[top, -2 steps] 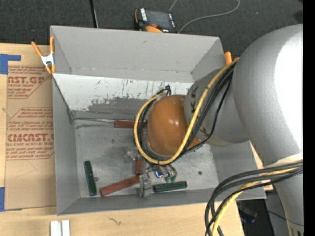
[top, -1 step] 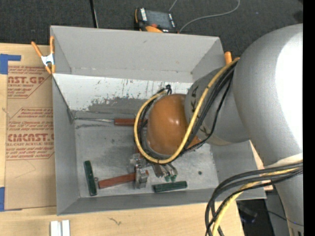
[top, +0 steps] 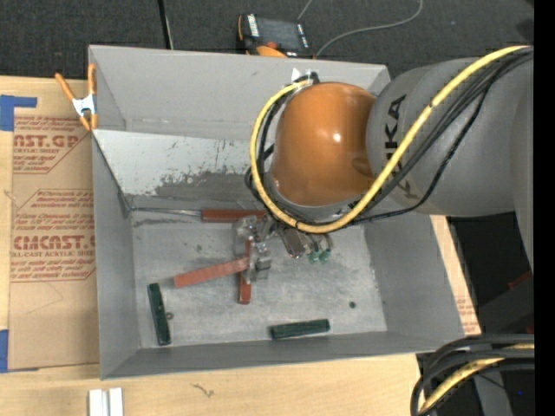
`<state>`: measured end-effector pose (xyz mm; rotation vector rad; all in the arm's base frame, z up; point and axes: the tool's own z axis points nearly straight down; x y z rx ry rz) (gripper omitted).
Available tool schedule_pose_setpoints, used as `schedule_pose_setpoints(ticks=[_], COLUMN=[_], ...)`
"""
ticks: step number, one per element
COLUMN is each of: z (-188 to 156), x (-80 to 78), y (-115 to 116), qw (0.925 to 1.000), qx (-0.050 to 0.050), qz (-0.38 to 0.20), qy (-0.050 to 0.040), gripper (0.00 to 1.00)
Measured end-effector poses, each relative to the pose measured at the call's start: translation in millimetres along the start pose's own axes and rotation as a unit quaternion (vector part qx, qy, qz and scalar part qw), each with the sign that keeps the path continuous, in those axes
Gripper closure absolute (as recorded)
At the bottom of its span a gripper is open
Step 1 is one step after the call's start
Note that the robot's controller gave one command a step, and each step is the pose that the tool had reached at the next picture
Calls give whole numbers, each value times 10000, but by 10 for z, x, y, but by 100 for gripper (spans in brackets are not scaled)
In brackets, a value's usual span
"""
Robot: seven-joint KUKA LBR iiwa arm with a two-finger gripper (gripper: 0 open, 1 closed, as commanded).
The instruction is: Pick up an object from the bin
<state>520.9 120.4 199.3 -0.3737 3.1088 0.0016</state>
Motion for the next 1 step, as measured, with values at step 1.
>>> schedule_pose_setpoints(ticks=[1], z=[-851], x=[443], y=[-431], qw=[9623], qx=[-3], qz=[-2719], qy=[21], gripper=[100])
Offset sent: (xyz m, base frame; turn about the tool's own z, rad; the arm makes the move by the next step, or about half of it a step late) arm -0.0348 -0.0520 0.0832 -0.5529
